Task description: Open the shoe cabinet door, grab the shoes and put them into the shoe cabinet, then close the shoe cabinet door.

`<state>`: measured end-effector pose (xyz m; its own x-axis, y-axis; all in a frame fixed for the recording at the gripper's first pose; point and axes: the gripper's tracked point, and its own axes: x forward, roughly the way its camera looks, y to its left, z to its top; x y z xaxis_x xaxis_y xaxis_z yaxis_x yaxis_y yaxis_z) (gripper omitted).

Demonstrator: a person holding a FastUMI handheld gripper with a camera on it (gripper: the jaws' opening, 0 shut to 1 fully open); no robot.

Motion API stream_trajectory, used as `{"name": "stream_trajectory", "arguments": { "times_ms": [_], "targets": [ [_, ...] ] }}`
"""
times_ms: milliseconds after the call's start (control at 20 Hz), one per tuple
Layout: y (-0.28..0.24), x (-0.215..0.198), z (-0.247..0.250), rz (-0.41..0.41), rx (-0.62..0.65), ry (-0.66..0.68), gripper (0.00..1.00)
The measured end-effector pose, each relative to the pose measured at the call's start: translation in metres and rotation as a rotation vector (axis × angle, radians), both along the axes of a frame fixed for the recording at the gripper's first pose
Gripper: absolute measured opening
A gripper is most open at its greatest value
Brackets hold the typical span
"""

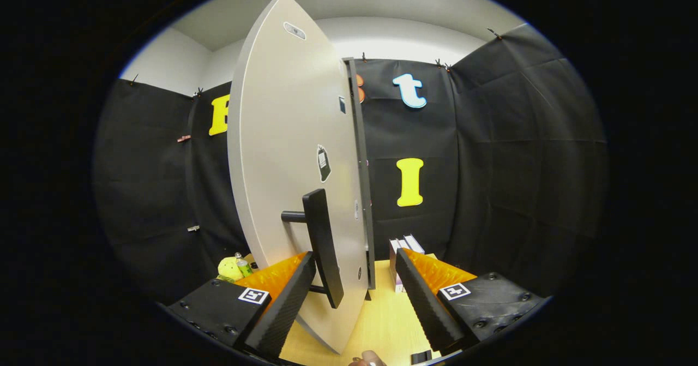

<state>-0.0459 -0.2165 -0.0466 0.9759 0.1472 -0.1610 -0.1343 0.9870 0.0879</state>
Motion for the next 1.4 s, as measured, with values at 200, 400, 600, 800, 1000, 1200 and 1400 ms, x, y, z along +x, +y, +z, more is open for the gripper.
{"name": "stream_trajectory", "arguments": {
  "times_ms": [200,400,600,800,1000,1200,1400],
  "targets": [
    [0.038,0.011,-0.007,-0.018,0.035,0.012,0.97],
    [0.066,0.022,-0.015,-0.03,0.049,0.032,0.98],
    [0.1,0.034,-0.015,-0.022,0.025,0.018,0.98],
    [0.133,0.049,-0.017,-0.01,0.013,0.009,0.98],
    [0.162,0.064,-0.02,0.0,0.012,0.004,0.98],
    [0.181,0.078,-0.023,0.006,0.016,0.0,0.98],
    [0.198,0.091,-0.024,0.021,0.018,-0.005,0.98]
  ]
}}
